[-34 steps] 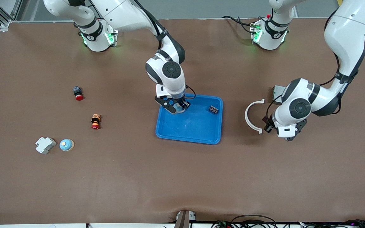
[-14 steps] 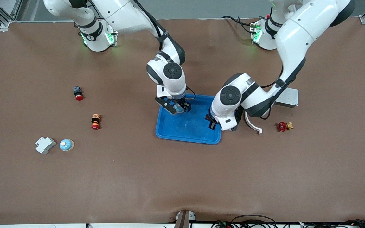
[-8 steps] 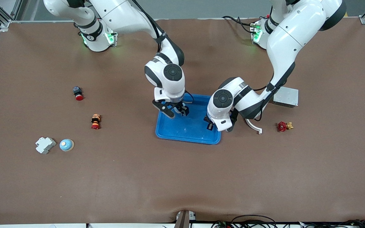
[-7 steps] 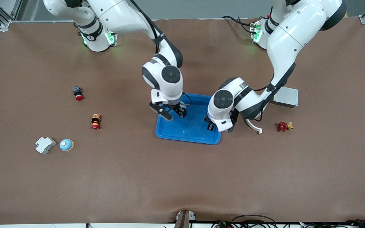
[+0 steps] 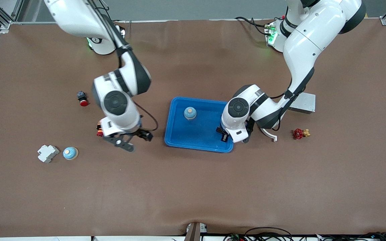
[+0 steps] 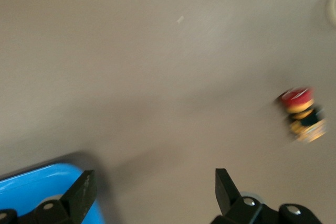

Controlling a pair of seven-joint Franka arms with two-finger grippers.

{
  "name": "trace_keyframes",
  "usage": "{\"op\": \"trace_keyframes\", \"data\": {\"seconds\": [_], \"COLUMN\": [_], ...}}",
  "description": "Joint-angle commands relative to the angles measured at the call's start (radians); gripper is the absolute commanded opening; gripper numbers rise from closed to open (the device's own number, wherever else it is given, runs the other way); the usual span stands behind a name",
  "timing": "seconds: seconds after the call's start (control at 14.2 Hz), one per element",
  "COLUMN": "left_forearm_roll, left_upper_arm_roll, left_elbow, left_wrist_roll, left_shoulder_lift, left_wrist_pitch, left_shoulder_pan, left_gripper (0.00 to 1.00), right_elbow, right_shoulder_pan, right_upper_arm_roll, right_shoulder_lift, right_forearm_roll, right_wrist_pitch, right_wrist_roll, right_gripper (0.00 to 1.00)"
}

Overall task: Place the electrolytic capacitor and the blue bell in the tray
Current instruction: 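Release the capacitor in the tray while the right gripper reaches the second bell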

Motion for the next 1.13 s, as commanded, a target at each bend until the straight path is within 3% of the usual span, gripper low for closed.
{"op": "trace_keyframes", "data": {"seconds": [0.0, 0.21, 0.49, 1.06], "left_forearm_roll": [0.043, 0.023, -0.058, -0.22], "left_upper_arm_roll": [0.004, 0.0, 0.002, 0.0], "left_elbow": [0.009, 0.053, 0.213, 0.222], "left_wrist_roll": [0.021, 0.228, 0.498, 1.154], "left_shoulder_lift": [-0.057, -0.111, -0.175, -0.433], "left_wrist_pitch": [-0.048, -0.172, -0.456, -0.607], "left_shoulder_pan": [0.005, 0.012, 0.019, 0.269], "left_gripper": [1.0, 1.0, 1.0, 1.0], "right_elbow": [-0.032, -0.03, -0.029, -0.029], "right_shoulder_pan": [-0.123, -0.23, -0.362, -0.5], "right_upper_arm_roll": [0.023, 0.021, 0.021, 0.025], "right_shoulder_lift": [-0.062, -0.061, -0.047, 0.073], "right_forearm_roll": [-0.012, -0.013, -0.015, -0.001], "right_wrist_pitch": [-0.036, -0.022, 0.07, 0.23], "right_wrist_roll": [-0.199, -0.389, -0.616, -0.789], "right_gripper": [1.0, 1.0, 1.0, 1.0]}}
